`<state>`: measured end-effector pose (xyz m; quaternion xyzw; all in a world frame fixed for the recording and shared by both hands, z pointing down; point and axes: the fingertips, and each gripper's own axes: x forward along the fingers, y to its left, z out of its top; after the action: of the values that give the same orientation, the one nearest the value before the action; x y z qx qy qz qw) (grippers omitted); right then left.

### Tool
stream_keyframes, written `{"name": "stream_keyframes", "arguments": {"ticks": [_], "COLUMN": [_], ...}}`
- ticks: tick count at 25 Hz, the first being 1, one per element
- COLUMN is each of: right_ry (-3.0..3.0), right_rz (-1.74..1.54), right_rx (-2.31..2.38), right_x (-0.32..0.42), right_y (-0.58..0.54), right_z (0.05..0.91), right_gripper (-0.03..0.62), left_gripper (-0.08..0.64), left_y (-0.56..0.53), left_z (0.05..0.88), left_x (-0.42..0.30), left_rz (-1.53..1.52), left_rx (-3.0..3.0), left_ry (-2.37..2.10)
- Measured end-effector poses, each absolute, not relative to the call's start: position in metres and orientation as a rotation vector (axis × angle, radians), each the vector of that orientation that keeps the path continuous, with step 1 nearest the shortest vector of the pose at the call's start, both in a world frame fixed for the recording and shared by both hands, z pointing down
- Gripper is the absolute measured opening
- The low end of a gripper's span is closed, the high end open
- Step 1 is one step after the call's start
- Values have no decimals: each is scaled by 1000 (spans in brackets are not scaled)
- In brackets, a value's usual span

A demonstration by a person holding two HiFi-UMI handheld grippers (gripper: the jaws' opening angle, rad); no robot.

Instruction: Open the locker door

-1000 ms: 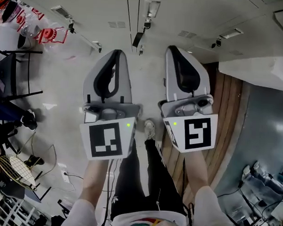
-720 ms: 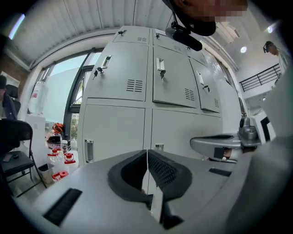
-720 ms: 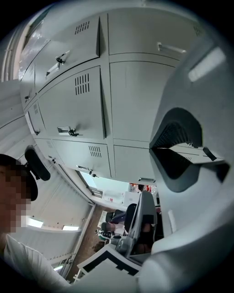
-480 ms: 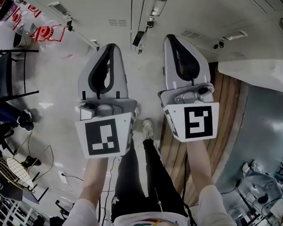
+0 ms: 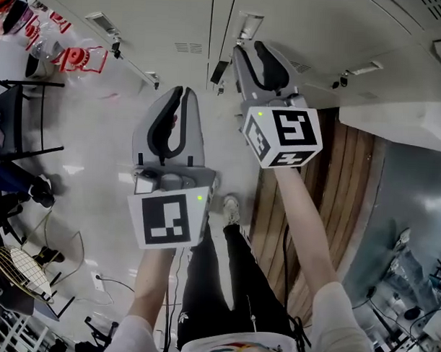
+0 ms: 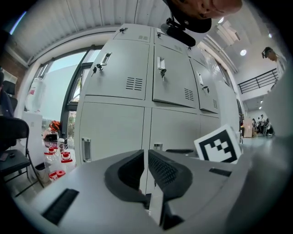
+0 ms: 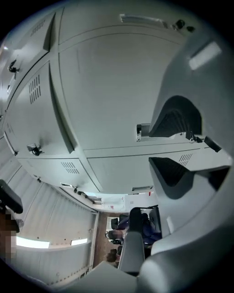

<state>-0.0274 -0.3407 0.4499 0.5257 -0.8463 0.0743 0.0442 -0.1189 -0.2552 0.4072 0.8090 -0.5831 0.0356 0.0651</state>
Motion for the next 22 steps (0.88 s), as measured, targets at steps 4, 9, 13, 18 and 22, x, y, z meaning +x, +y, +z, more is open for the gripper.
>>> {"name": "stream_keyframes", "arguments": {"ticks": [4, 9, 13, 18, 22], "right_ry": [-2526, -2471, -2440, -2464, -2477], "right_rz": [227, 194, 225, 245, 259], "right_rx": [1618, 1578, 1583, 1569, 1569], "right_x": [-28, -38, -36, -44, -47], "right_y": [-361, -384, -395, -401, -400], "right_z": [465, 481, 490, 489, 487], "right_gripper": [135, 138, 138, 138, 137], "left_gripper": [20, 20, 28, 121, 121], "left_y": [-246, -246, -242, -239, -239], "left_z": [412, 424, 423, 432, 437], "left_x": [-118, -131, -141, -144, -149], "left_rz": [193, 272, 275, 283, 269], "left_rx": [2485, 2438, 2434, 2421, 2388], "left_ry": [-1742, -1728, -1746, -1705, -1707]}}
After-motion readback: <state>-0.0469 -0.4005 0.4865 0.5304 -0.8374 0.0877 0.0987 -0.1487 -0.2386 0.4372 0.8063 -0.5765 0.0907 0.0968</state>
